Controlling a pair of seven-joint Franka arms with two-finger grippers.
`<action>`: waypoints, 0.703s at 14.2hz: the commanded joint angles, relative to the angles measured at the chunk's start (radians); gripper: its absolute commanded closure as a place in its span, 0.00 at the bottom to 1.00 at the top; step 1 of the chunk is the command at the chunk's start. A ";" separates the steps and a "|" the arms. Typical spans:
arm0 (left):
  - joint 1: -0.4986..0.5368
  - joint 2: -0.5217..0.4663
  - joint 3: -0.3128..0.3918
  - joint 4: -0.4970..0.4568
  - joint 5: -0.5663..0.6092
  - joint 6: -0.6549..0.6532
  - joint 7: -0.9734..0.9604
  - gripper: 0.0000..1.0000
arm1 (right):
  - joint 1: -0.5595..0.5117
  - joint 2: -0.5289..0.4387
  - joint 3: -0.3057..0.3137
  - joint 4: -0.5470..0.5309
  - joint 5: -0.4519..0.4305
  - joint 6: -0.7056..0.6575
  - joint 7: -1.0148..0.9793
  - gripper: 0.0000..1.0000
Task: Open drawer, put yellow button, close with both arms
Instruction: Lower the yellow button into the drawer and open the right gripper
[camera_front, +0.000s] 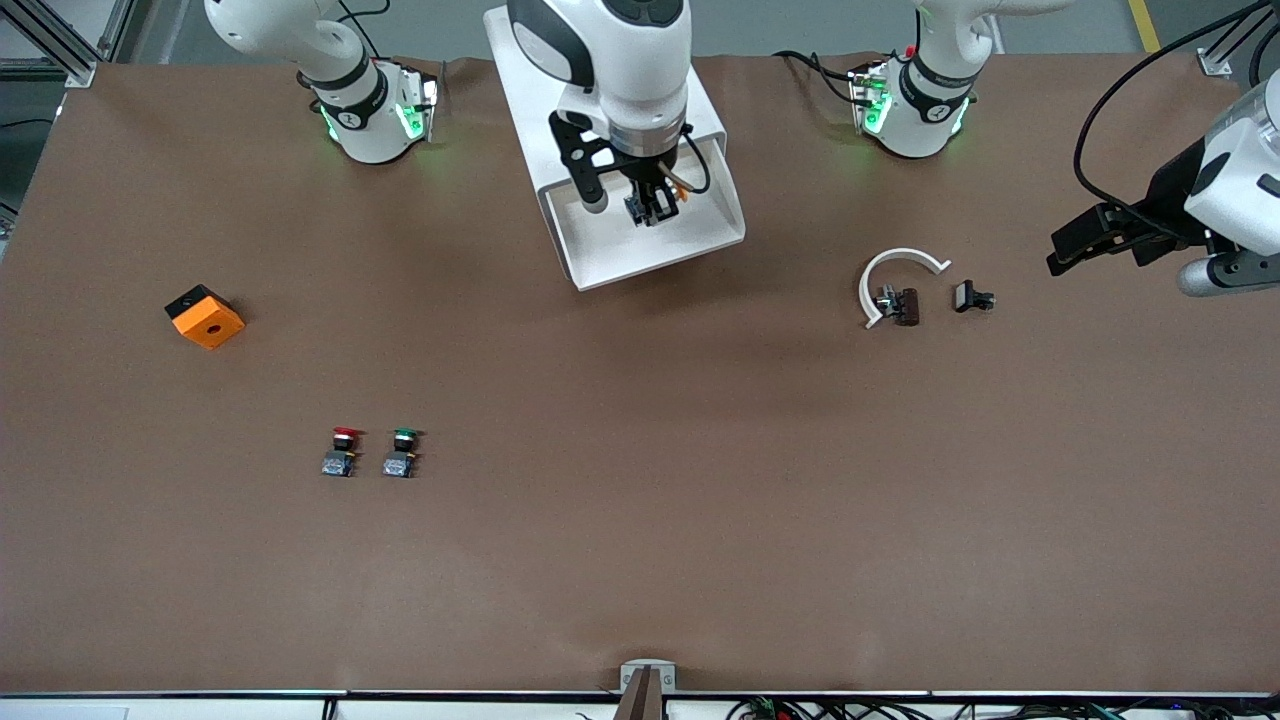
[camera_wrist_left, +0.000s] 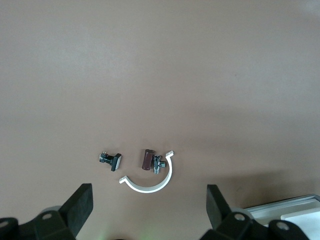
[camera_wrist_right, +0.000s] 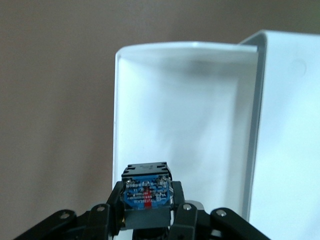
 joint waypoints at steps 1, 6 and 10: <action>0.001 -0.012 -0.005 -0.024 0.019 0.010 0.018 0.00 | 0.043 0.030 -0.014 -0.004 -0.029 0.027 0.096 1.00; 0.003 0.008 -0.004 -0.023 0.021 0.016 0.018 0.00 | 0.065 0.074 -0.014 -0.004 -0.036 0.050 0.201 1.00; -0.013 0.006 -0.007 -0.001 0.021 0.010 0.006 0.00 | 0.065 0.076 -0.013 0.002 -0.033 0.050 0.251 1.00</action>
